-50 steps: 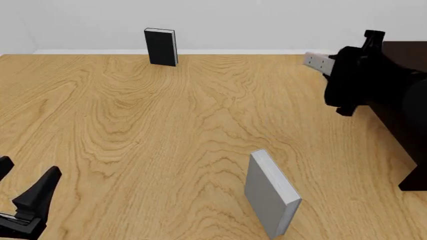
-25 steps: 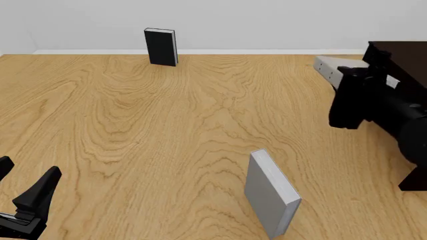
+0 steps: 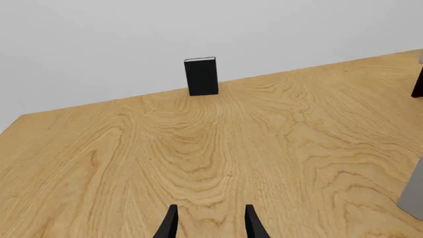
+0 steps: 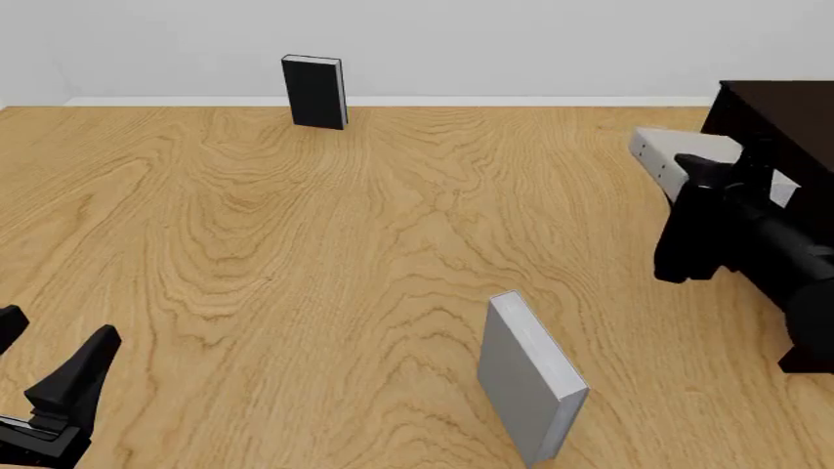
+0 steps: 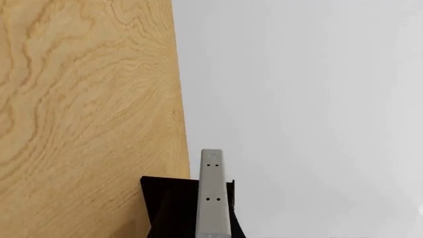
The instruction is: Pick up the book on the right and place it on the cabinet shelf.
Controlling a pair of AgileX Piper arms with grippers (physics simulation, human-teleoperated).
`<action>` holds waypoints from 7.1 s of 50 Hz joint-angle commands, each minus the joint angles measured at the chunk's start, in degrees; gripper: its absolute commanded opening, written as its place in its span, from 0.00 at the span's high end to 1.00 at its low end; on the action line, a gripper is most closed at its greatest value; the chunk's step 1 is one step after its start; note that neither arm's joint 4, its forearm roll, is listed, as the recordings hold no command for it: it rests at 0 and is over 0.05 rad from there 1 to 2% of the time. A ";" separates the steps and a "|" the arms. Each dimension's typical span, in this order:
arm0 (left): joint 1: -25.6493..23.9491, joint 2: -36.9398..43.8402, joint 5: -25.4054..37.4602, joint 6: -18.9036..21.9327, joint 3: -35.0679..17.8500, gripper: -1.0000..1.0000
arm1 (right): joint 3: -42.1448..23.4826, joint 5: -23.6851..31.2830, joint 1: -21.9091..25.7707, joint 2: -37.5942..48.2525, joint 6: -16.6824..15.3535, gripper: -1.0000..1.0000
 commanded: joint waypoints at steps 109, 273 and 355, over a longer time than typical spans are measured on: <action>0.06 -0.03 0.76 -0.28 0.01 0.00 | 1.76 -13.84 -15.98 12.04 5.40 1.00; -0.10 -0.05 1.25 -0.28 0.01 0.00 | -5.01 -9.76 -15.35 24.29 12.18 0.00; -0.65 -0.03 1.85 -0.16 0.01 0.00 | -2.55 -8.59 -16.12 18.35 11.74 0.00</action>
